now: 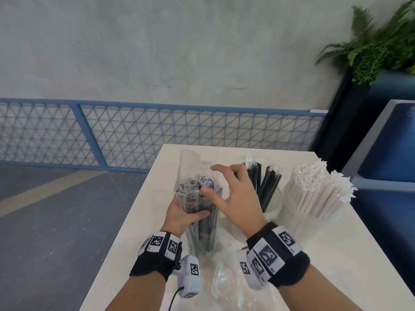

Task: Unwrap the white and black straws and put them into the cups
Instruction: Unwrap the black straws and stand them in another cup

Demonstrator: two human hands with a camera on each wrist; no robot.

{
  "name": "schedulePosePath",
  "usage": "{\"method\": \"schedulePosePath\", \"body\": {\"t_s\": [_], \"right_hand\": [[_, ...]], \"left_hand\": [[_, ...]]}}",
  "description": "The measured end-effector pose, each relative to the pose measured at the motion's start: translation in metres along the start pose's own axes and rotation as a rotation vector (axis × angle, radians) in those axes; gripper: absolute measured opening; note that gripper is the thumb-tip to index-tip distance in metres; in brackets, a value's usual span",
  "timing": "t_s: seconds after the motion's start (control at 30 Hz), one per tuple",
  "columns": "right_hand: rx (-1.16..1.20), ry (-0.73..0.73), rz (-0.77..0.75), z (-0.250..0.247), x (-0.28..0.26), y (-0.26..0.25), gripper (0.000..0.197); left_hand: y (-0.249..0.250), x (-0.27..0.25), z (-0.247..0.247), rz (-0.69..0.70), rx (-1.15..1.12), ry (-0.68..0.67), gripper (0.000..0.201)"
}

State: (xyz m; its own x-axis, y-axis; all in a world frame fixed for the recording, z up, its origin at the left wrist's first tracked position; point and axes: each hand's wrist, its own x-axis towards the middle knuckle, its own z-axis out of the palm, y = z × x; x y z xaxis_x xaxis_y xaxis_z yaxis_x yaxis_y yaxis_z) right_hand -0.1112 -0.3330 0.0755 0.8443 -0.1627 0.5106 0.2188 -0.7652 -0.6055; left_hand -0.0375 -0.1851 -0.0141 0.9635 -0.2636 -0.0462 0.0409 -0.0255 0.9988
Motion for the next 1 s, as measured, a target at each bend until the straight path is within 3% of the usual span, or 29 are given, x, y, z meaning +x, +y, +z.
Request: {"method": "schedulePosePath", "body": {"t_s": [0.07, 0.13, 0.2, 0.3, 0.4, 0.53, 0.6, 0.77, 0.83, 0.93, 1.0], "right_hand": [[-0.087, -0.125, 0.149, 0.003, 0.003, -0.002, 0.063], [0.021, -0.237, 0.325, 0.006, 0.005, 0.003, 0.067], [0.217, -0.223, 0.462, 0.005, 0.007, 0.003, 0.071], [0.458, -0.183, 0.664, 0.002, 0.013, -0.001, 0.060], [0.428, -0.195, 0.678, 0.002, 0.018, 0.001, 0.047], [0.273, -0.236, 0.582, -0.001, 0.021, 0.008, 0.016], [0.219, -0.210, 0.527, -0.003, 0.023, 0.011, 0.014], [0.586, -0.169, 0.671, 0.000, 0.017, 0.013, 0.018], [0.520, -0.108, 0.603, 0.005, 0.011, 0.017, 0.012], [0.174, 0.127, 0.163, -0.001, 0.012, 0.010, 0.024], [0.092, 0.049, -0.072, -0.009, 0.020, -0.001, 0.020]], "left_hand": [[0.002, 0.001, 0.003, 0.018, 0.003, 0.016, 0.087], [0.003, 0.001, 0.007, 0.040, 0.036, 0.014, 0.084], [0.004, 0.001, 0.009, 0.049, 0.069, -0.011, 0.090], [0.002, 0.001, 0.010, 0.058, 0.099, -0.037, 0.103], [0.001, -0.001, 0.012, 0.086, 0.147, -0.039, 0.098], [0.002, -0.004, 0.016, 0.100, 0.105, -0.044, 0.085], [0.004, -0.005, 0.016, 0.104, 0.053, -0.077, 0.084], [0.007, -0.001, 0.015, 0.064, -0.048, -0.100, 0.095], [0.005, -0.001, 0.017, 0.044, -0.032, -0.070, 0.096], [0.003, 0.000, 0.019, 0.032, 0.000, -0.050, 0.088], [0.004, 0.001, 0.019, 0.037, 0.017, -0.051, 0.089]]}}
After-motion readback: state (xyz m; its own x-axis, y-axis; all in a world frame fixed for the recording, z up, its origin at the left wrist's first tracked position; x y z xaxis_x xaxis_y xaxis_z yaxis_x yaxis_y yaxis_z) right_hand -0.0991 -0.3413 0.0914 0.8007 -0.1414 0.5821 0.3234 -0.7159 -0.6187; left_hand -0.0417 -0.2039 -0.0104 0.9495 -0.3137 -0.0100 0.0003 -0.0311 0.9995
